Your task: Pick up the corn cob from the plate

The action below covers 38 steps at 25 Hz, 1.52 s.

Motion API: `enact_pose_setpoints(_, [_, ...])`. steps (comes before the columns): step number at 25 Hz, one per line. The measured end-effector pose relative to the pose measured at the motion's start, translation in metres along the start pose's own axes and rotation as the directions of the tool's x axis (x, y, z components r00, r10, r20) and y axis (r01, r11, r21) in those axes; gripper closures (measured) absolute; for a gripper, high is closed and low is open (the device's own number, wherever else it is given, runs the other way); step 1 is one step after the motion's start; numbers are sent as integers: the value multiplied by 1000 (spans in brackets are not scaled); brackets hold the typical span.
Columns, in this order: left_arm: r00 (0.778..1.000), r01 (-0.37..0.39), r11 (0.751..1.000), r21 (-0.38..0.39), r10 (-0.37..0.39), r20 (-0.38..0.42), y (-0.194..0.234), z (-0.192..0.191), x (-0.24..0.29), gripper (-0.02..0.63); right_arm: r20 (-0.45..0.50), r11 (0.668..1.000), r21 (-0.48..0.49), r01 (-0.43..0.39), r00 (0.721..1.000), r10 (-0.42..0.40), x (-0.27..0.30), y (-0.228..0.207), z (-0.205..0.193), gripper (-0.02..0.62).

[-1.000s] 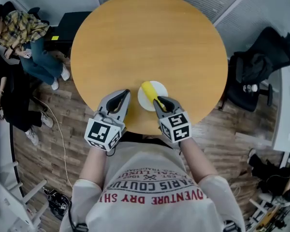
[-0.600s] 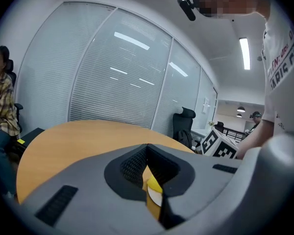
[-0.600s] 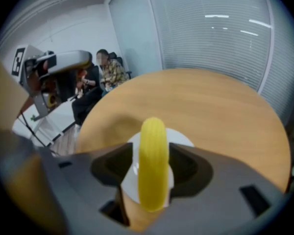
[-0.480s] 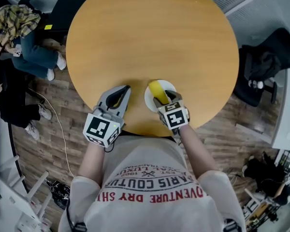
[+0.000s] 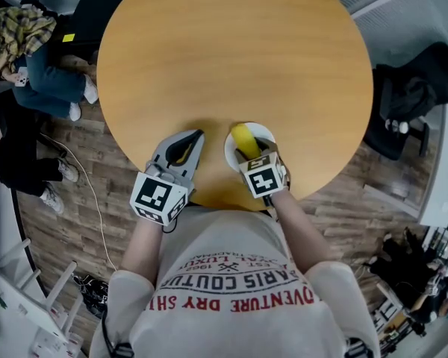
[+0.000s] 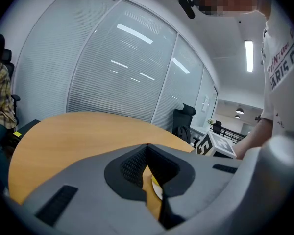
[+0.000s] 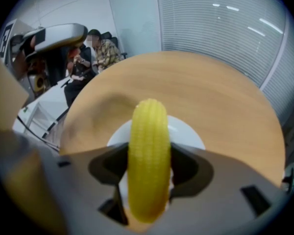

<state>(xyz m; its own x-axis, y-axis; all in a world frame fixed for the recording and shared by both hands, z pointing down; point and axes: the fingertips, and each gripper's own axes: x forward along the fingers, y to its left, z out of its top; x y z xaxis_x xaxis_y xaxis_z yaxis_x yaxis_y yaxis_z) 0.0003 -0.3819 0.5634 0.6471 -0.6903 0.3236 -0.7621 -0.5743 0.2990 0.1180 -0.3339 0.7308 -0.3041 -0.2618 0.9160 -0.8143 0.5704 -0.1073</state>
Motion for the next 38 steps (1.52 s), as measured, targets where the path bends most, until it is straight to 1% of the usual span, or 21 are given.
enact_pose_setpoints(5, [1000,-8,1000,1,8,-13,4,-1,-1,574,-18,1000,-8,-7,1000,7,0,-2,1,334])
enact_pose_setpoints(9, [999,-26,1000,4,26,-20,3,-2,-4,574,11,1000,-1,-30,999,30,-6,1,-3,334])
enact_pose_setpoints(11, [1000,-24,1000,13,24,-17,-2,1,-5,574,48,998,33,-52,998,50,-15,2,0,334])
enact_pose_setpoints(14, [1000,-22,999,34,23,-9,-12,8,-7,574,138,995,75,-66,989,55,-36,-3,13,334])
enact_pose_setpoints(17, [1000,-30,998,54,30,7,-22,18,-7,574,256,996,77,-55,966,33,-64,-11,34,334])
enact_pose_setpoints(20, [999,-50,996,71,48,24,-32,32,-9,574,365,998,57,-23,931,1,-99,-19,56,334])
enact_pose_setpoints(23, [997,-68,994,89,64,52,-43,50,-9,574,457,998,63,-20,890,-11,-133,-27,74,334])
enact_pose_setpoints(28, [991,-80,989,128,65,118,-65,84,-4,574,611,998,59,-23,791,-18,-194,-34,98,334])
enact_pose_setpoints(32, [982,-88,982,166,58,177,-83,114,-6,574,688,999,51,-10,725,-28,-237,-42,110,334])
enact_pose_setpoints(35, [976,-94,980,178,56,210,-96,130,-9,574,731,999,53,2,681,-40,-264,-49,111,334])
enact_pose_setpoints(38, [969,-106,976,192,58,241,-107,142,-12,574,775,999,53,5,630,-44,-288,-55,112,334])
